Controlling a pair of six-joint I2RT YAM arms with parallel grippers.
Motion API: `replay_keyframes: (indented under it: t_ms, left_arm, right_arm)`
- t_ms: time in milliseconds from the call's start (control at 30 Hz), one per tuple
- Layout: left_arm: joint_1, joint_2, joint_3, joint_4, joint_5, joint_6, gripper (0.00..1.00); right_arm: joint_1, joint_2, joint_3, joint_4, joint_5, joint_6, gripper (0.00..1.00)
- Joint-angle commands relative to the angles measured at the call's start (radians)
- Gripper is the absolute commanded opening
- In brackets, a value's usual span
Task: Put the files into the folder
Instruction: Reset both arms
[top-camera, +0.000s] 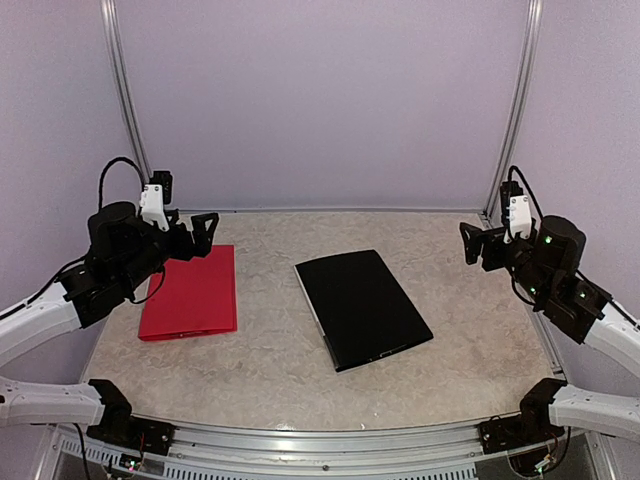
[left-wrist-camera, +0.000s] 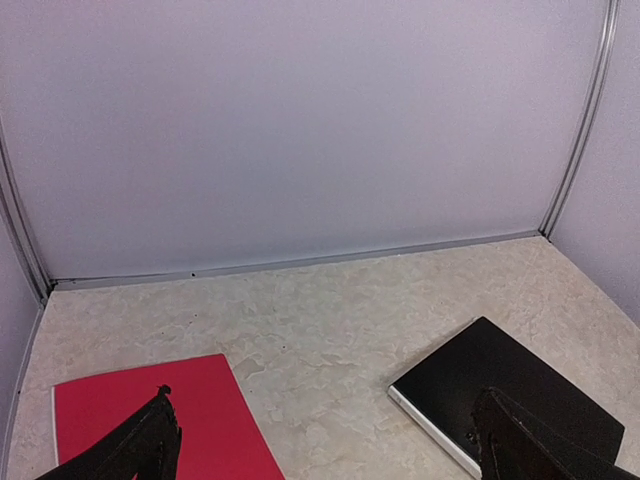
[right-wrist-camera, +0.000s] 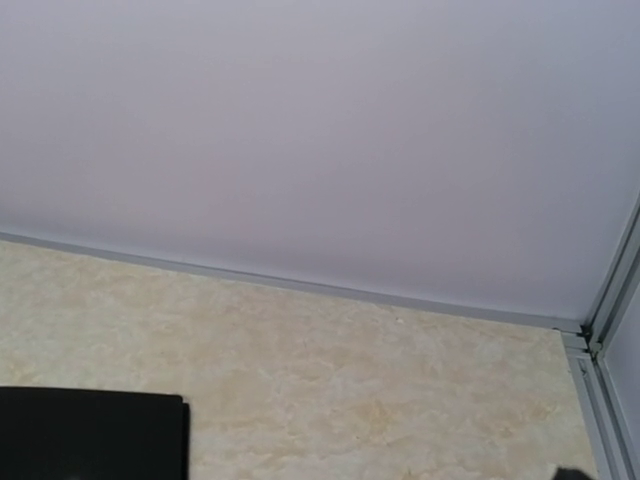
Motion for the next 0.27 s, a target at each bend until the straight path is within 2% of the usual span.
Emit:
replay_keyframes:
  t_ms: [0, 233]
  left_arm:
    - [0.007, -0.002, -0.021, -0.007, 0.006, -0.012, 0.99]
    - [0.007, -0.006, -0.019, -0.009, 0.002, -0.010, 0.99]
  right_arm:
    - [0.004, -0.003, 0.003, 0.000, 0.012, -0.005, 0.99]
    - [0.003, 0.014, 0.002, -0.007, 0.003, -0.002, 0.99]
